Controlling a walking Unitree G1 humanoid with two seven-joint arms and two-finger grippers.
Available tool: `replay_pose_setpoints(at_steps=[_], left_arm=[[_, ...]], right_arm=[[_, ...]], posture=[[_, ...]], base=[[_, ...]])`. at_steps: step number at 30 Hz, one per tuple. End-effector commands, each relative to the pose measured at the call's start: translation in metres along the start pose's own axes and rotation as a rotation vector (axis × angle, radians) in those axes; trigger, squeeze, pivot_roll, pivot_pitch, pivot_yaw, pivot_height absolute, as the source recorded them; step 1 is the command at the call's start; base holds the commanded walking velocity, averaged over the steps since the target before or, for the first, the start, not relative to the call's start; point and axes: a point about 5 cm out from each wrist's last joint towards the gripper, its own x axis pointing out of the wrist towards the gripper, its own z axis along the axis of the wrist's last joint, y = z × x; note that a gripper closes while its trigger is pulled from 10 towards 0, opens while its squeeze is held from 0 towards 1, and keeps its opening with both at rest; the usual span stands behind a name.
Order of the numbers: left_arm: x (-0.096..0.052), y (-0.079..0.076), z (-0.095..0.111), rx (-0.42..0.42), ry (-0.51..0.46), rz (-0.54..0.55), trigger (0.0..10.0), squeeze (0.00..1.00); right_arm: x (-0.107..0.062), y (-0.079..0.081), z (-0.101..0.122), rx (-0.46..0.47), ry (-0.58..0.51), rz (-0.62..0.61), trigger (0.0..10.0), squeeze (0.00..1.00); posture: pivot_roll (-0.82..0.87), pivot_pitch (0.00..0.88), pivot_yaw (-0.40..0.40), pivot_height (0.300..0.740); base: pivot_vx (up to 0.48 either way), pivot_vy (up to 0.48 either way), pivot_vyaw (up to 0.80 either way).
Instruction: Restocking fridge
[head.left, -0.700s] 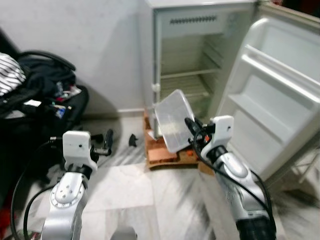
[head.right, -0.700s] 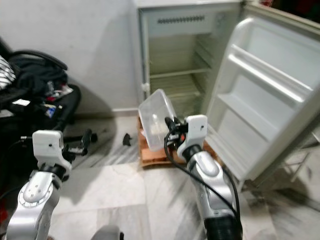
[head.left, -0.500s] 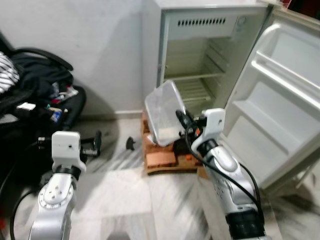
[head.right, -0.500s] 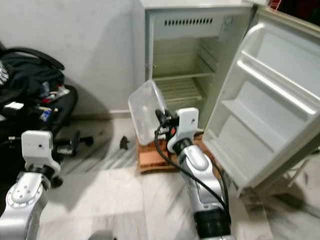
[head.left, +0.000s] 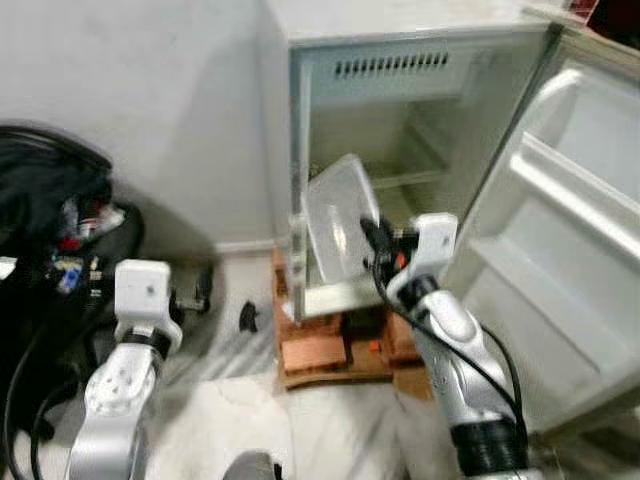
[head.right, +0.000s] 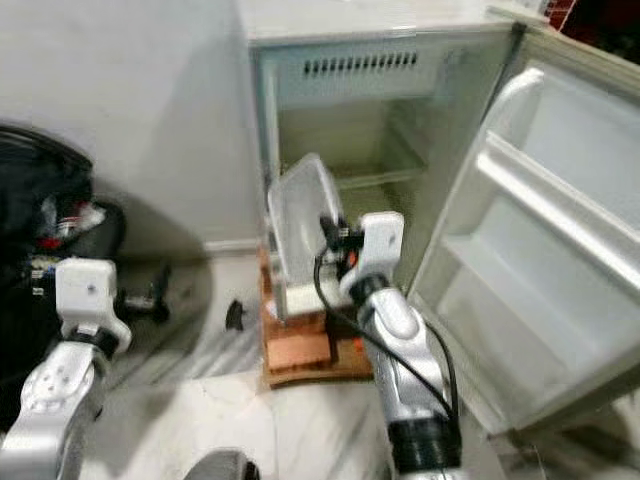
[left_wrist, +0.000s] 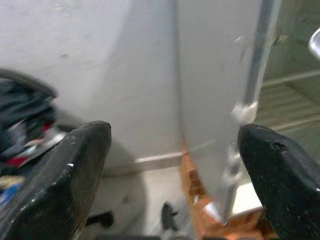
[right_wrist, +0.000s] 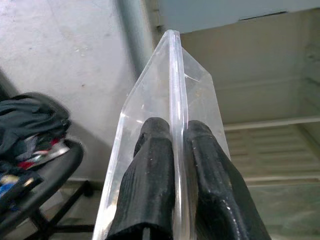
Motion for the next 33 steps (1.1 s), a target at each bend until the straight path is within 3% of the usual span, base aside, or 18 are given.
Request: replay_pose_setpoints(at_steps=[1, 6, 10, 16, 23, 29, 31, 33], left_arm=[[0.002, -0.006, 0.008, -0.004, -0.026, -0.026, 10.0, 0.00], [0.004, -0.002, 0.011, -0.018, -0.042, 0.003, 10.0, 0.00], [0.002, 0.005, -0.006, -0.055, 0.063, 0.066, 10.0, 0.00], [0.009, -0.001, -0.003, -0.061, 0.073, 0.037, 10.0, 0.00], [0.016, -0.004, -0.004, -0.053, 0.104, -0.006, 10.0, 0.00], [0.003, -0.005, -0.015, -0.059, 0.136, -0.035, 10.0, 0.00], [-0.012, -0.004, -0.018, -0.094, 0.115, -0.067, 10.0, 0.00], [-0.015, -0.004, -0.019, -0.090, 0.105, -0.071, 10.0, 0.00]], right_arm=[[-0.004, -0.010, 0.003, -0.013, -0.011, -0.038, 10.0, 0.00], [-0.004, -0.007, 0.001, -0.015, -0.009, -0.027, 10.0, 0.00], [-0.010, -0.010, 0.001, -0.016, -0.006, -0.050, 10.0, 0.00], [-0.010, -0.012, -0.001, -0.020, -0.008, -0.043, 10.0, 0.00], [-0.014, -0.007, -0.003, -0.005, -0.005, -0.069, 10.0, 0.00], [-0.031, -0.016, -0.009, -0.002, 0.031, -0.149, 10.0, 0.00], [-0.051, -0.023, -0.011, 0.006, 0.056, -0.198, 10.0, 0.00], [-0.055, -0.025, -0.011, 0.008, 0.061, -0.209, 10.0, 0.00]], posture=[[0.15, 0.043, -0.011, 0.740], [0.14, 0.038, -0.007, 0.740], [0.13, 0.044, 0.004, 0.740], [0.14, 0.069, 0.029, 0.740], [0.12, 0.077, 0.035, 0.740], [0.10, 0.075, 0.024, 0.740], [0.09, 0.071, 0.020, 0.740], [0.09, 0.071, 0.019, 0.740]], base=[[0.337, 0.000, 0.00], [0.000, 0.000, 0.00], [0.000, 0.000, 0.00], [0.000, 0.000, 0.00], [0.000, 0.000, 0.72], [0.000, 0.000, 0.00], [0.000, 0.000, 0.00], [0.000, 0.000, 0.00]])
